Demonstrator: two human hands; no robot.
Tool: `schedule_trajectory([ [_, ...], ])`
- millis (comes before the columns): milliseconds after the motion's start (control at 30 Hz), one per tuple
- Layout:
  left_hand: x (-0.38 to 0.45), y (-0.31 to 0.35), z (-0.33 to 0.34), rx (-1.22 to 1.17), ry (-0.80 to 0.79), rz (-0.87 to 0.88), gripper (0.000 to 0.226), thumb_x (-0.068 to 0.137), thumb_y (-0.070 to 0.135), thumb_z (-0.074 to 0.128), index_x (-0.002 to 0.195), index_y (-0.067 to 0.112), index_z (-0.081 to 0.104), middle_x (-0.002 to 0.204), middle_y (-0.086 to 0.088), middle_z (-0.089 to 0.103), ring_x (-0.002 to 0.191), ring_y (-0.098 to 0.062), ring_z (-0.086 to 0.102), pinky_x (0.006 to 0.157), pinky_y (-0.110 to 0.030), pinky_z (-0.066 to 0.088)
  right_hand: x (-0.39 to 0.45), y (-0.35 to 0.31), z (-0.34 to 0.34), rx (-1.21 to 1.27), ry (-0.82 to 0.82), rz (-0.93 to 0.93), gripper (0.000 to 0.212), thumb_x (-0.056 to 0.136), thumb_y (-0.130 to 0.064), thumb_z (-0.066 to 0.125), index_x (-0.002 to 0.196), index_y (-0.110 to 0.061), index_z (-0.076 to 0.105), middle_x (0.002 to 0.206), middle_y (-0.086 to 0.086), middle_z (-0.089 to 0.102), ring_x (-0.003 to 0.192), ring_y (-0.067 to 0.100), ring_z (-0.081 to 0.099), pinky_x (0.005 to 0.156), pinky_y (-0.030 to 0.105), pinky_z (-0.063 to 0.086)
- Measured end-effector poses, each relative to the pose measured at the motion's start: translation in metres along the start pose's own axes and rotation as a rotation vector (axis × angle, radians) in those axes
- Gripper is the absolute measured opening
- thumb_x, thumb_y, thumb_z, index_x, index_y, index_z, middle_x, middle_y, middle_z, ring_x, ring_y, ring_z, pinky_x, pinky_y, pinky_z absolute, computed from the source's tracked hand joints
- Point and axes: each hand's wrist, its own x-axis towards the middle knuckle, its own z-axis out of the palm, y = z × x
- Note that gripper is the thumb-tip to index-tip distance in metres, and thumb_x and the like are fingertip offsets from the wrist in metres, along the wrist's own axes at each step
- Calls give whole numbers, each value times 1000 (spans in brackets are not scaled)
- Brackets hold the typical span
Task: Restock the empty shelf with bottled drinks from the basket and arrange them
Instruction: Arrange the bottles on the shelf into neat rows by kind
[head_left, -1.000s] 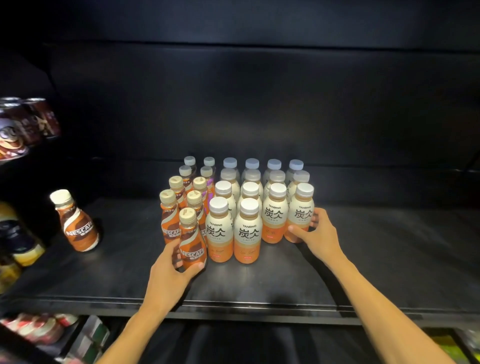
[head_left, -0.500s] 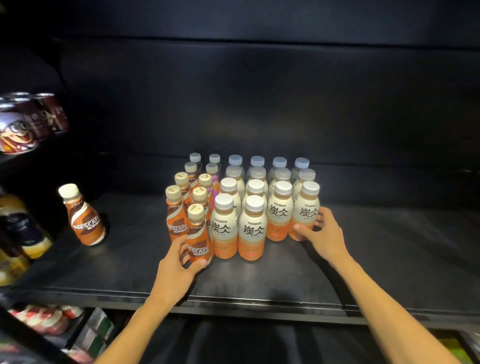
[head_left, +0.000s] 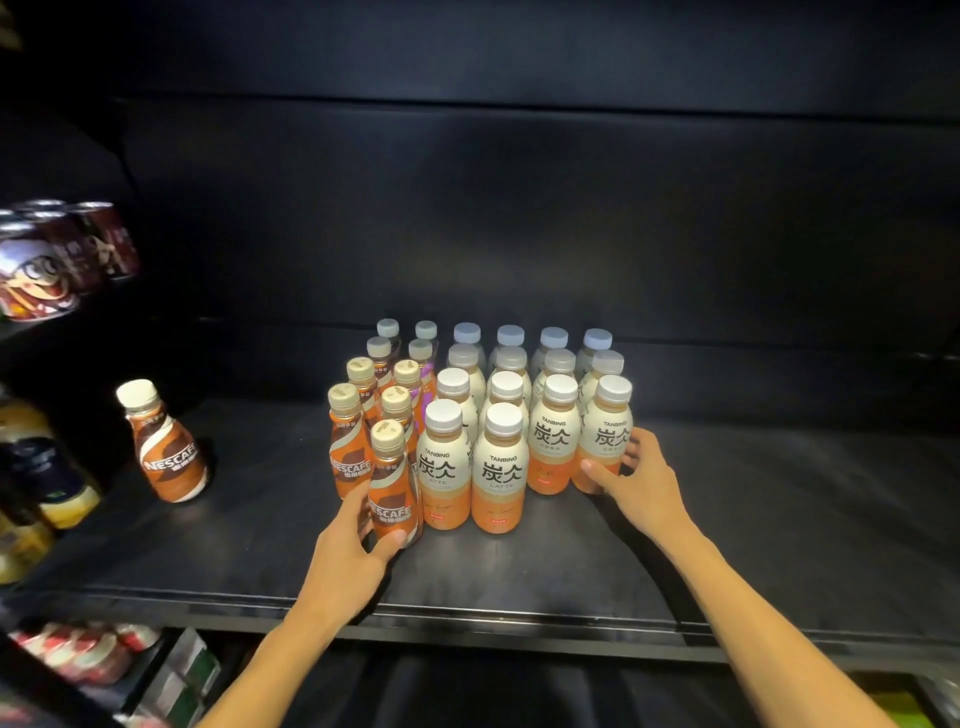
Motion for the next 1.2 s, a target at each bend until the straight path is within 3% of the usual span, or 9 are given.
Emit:
schedule_trajectory([
  [133,-7,4,-11,31,15,25,74,86,20,79,146,32,38,129,26,49,120,-2,50,107,-26,39,-18,-7,4,-35,139,29,73,86,-33,82,143,-12,42,142,7,54,125,20,55,96,31,45],
  [233,-11,-5,-31,114,55,52,67,88,28,76,145,30,42,139,15,52,125,-5,50,108,-28,40,-50,-17,11,-100,202,1,45,89,-31,77,122,-20,48,122,0,57,116,21,58,85,32,44],
  [367,-14,-25,-69,310,114,-2,62,91,37,70,147,24,44,145,6,52,131,-14,50,110,-34,40,-103,-19,36,-362,117,-32,39,92,-39,71,122,-22,53,118,-3,58,113,21,56,86,37,48],
  [567,-4,-65,-152,384,350,-53,53,85,35,77,130,15,57,124,-4,62,116,-25,58,101,-42,46,-156,-39,95,-583,2,-138,41,91,-51,68,122,-24,63,117,-8,67,112,16,60,92,32,48],
  [700,32,-90,-209,277,489,-153,78,73,40,85,134,8,49,128,-15,56,121,-35,55,103,-50,47,-168,-55,129,-682,-57,-202,40,92,-52,66,122,-25,67,119,-11,69,114,12,61,96,29,48],
  [800,57,-92,-228,202,424,-158,103,73,27,90,152,6,29,151,-18,41,139,-34,41,116,-47,35,-169,-54,147,-772,-40,-263,38,87,-47,75,114,-20,74,114,-3,73,109,20,66,93,36,52],
  [900,73,-90,-228,71,272,-123,104,74,21,90,155,14,25,147,-9,48,130,-25,51,111,-40,39,-168,-50,154,-837,-17,-255,43,88,-50,72,119,-21,75,123,2,72,116,23,65,100,40,52],
  [1033,76,-92,-222,89,270,-88,72,81,20,84,141,17,43,120,1,59,110,-21,60,97,-35,47,-170,-41,149,-871,-14,-280,67,94,-70,42,137,-26,65,143,4,61,135,22,55,118,45,36],
  [1200,69,-84,-208,83,200,-44,63,88,15,77,140,17,43,120,1,57,109,-18,58,98,-36,46,-176,-31,134,-889,-156,-322,90,87,-89,11,158,-37,34,166,-5,29,155,10,20,126,33,-1],
])
